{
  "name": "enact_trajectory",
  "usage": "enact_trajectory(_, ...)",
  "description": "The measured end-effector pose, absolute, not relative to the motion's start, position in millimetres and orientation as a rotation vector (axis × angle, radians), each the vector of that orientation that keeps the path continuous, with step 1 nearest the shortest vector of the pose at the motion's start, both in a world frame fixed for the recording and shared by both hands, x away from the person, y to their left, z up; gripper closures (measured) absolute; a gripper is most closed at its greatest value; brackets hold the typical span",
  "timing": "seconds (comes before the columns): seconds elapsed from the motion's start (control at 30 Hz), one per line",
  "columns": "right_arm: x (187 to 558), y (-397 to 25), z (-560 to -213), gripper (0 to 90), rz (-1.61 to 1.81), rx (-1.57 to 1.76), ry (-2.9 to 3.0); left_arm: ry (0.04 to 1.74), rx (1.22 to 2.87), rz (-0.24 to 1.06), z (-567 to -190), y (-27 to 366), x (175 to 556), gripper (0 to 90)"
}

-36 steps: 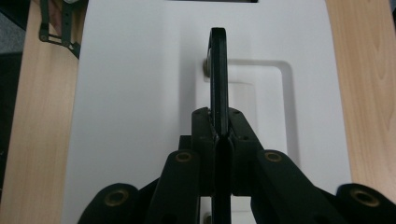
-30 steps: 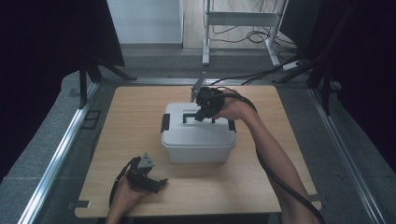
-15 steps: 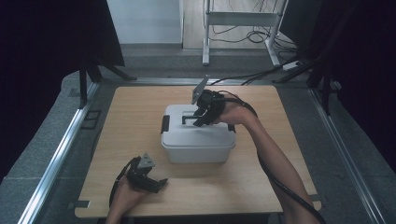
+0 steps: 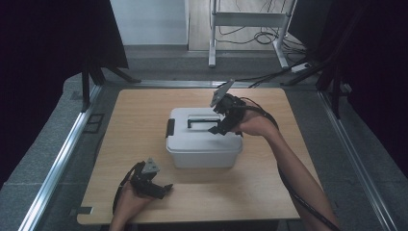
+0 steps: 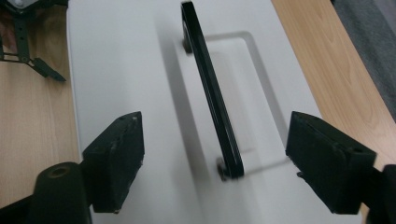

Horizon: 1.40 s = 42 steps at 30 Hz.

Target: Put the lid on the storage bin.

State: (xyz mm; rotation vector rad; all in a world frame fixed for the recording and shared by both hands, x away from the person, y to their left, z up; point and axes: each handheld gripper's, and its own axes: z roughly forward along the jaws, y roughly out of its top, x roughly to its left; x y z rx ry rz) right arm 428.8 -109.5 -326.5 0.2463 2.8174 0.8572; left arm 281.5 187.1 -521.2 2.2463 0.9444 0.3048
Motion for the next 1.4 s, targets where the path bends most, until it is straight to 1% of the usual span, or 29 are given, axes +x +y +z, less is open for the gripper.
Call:
enact_trajectory(0.23, 424.6, -134.0, -328.3, 13.6, 0.890, 0.345, 2.785, 0.950, 2.245, 0.309, -521.3, 186.8, 281.2, 0.0)
enact_trajectory(0.5, 417.8, -156.7, -329.9, 12.6, 0.912, 0.430, 2.746, 0.966, 2.241, 0.318, -521.2, 186.3, 279.9, 0.0)
enact_trajectory(0.83, 410.3, -192.4, -333.7, 8.2, 0.953, 0.545, 2.682, 0.968, 2.237, 0.319, -521.1, 186.3, 279.0, 0.7)
enact_trajectory(1.1, 402.5, -224.0, -336.6, 6.3, 0.981, 0.646, 2.611, 0.969, 2.235, 0.320, -521.2, 186.3, 278.9, 0.7)
enact_trajectory(1.4, 390.7, -256.2, -342.1, 6.4, 1.023, 0.729, 2.535, 0.970, 2.236, 0.319, -521.2, 186.3, 278.9, 0.7)
